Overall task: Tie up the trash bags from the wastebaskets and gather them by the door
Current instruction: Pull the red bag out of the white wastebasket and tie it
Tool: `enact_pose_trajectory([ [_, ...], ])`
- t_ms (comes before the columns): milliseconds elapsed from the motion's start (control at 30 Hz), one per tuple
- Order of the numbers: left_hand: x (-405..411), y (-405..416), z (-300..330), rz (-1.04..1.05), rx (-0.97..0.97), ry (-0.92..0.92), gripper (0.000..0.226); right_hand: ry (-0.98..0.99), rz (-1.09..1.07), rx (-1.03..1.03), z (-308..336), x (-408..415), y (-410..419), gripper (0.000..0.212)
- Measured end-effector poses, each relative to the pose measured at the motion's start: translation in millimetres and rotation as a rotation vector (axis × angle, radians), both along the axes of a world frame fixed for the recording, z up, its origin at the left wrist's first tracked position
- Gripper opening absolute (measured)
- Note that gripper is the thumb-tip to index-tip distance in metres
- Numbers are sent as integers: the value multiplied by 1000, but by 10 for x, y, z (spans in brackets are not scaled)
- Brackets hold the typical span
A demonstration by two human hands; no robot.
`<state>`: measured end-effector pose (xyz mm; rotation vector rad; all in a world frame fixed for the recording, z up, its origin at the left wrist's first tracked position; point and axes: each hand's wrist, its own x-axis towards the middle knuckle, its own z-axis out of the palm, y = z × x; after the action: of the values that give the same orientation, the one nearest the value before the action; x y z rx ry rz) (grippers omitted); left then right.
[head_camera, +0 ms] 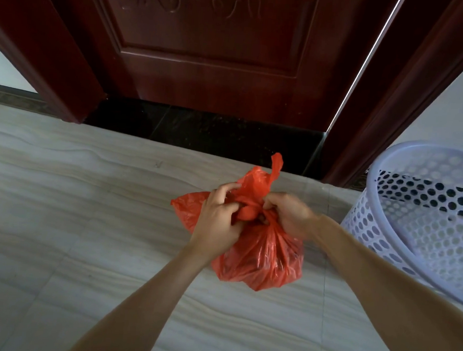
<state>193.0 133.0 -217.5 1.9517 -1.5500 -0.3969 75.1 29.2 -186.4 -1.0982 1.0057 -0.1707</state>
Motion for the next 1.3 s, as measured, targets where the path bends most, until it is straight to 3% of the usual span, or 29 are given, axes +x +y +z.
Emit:
enact_pose_trajectory([
  [233,53,15,77,146,-56,95,32,137,44,-234,7,-8,-26,22],
  [300,33,13,144,172,-38,282,17,186,74,-327,33,16,-10,26],
  [433,24,24,216,323,-31,740,24,206,85,-453,77,49,61,31],
  [533,2,44,224,429,-42,942,14,129,-6,-463,69,86,116,28],
  [767,1,96,181,344,12,901,10,52,-441,-109,-8,183,-27,22],
  [1100,329,334,129,319,262,808,33,281,-459,-382,-126,38,-210,28],
  [1300,421,602,54,337,336,825,35,341,-462,-276,-193,-103,-313,27],
])
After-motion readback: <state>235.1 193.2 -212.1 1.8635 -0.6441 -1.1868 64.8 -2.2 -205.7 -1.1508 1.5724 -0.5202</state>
